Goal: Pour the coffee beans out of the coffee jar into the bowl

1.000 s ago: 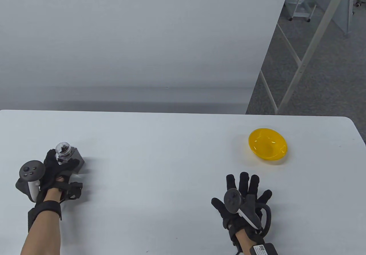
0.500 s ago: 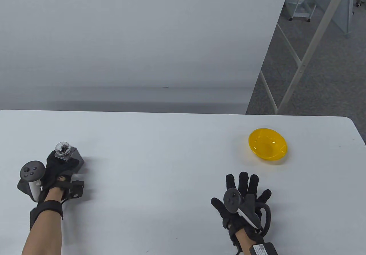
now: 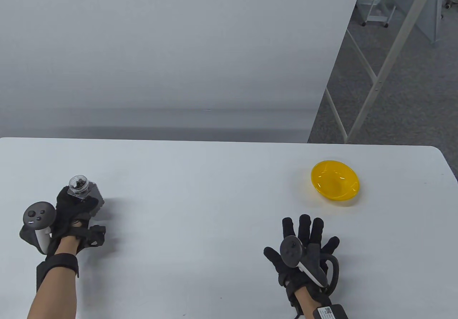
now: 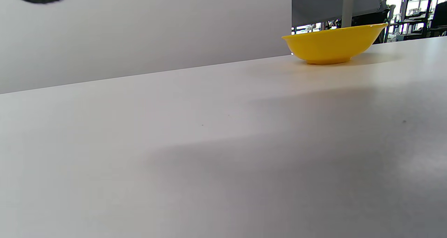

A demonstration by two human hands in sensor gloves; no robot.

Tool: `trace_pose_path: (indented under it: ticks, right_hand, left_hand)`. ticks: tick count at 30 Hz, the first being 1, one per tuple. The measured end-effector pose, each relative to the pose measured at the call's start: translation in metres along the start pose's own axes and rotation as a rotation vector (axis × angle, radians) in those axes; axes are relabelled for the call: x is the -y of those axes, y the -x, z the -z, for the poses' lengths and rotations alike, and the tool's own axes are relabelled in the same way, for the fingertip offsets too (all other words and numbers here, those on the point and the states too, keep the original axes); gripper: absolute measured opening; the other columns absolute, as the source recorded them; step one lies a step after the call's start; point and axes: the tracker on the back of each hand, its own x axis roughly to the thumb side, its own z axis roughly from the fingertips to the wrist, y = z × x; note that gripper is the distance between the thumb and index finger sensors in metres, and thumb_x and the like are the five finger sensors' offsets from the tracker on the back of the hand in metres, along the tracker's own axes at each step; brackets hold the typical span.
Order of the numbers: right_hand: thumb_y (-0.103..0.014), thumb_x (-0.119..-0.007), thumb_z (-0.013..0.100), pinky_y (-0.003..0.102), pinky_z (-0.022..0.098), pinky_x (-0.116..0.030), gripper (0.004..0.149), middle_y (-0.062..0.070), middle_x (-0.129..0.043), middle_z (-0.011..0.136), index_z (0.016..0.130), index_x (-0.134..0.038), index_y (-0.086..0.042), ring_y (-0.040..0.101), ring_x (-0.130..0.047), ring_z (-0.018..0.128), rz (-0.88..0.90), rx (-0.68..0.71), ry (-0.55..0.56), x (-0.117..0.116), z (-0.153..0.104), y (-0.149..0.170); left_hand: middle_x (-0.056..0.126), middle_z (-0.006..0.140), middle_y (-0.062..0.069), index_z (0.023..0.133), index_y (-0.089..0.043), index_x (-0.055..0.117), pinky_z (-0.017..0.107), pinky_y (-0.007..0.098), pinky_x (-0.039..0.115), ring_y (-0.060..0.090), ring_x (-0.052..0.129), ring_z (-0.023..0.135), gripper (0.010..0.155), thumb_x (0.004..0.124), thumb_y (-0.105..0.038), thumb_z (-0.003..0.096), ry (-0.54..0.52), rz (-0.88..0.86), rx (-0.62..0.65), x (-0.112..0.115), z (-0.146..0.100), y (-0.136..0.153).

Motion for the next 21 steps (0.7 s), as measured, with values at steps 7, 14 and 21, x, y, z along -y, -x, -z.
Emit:
trace_pose_path:
  ticks: [7,14,21]
  right_hand:
    - [-0.079,-0.057,0.037,0.085,0.051,-0.006,0.091,0.017,0.010,0.105,0.098,-0.006,-0.036,0.050,0.007,0.096,0.016,0.027,0.039,0.008,-0.005,-0.006]
    - [-0.076,-0.060,0.038,0.085,0.051,-0.005,0.090,0.017,0.009,0.105,0.098,-0.007,-0.036,0.049,0.007,0.096,0.039,0.053,0.045,0.011,-0.008,-0.012]
    - [-0.075,-0.061,0.038,0.085,0.053,-0.009,0.089,0.018,0.005,0.106,0.099,-0.009,-0.035,0.049,0.002,0.097,0.082,0.107,0.064,0.013,-0.012,-0.019]
  left_hand:
    - [0.066,0.097,0.019,0.098,-0.008,0.054,0.055,0.066,0.072,0.055,0.081,0.084,0.093,0.102,-0.043,0.0264,0.008,-0.019,0.086,-0.011,-0.019,-0.034]
    - [0.069,0.096,0.018,0.099,-0.008,0.056,0.054,0.066,0.074,0.053,0.084,0.083,0.093,0.102,-0.046,0.0265,0.061,-0.048,0.209,-0.014,-0.049,-0.066]
    - [0.070,0.096,0.019,0.099,-0.008,0.057,0.053,0.066,0.074,0.053,0.085,0.082,0.093,0.101,-0.047,0.0269,0.126,-0.082,0.289,-0.007,-0.088,-0.095]
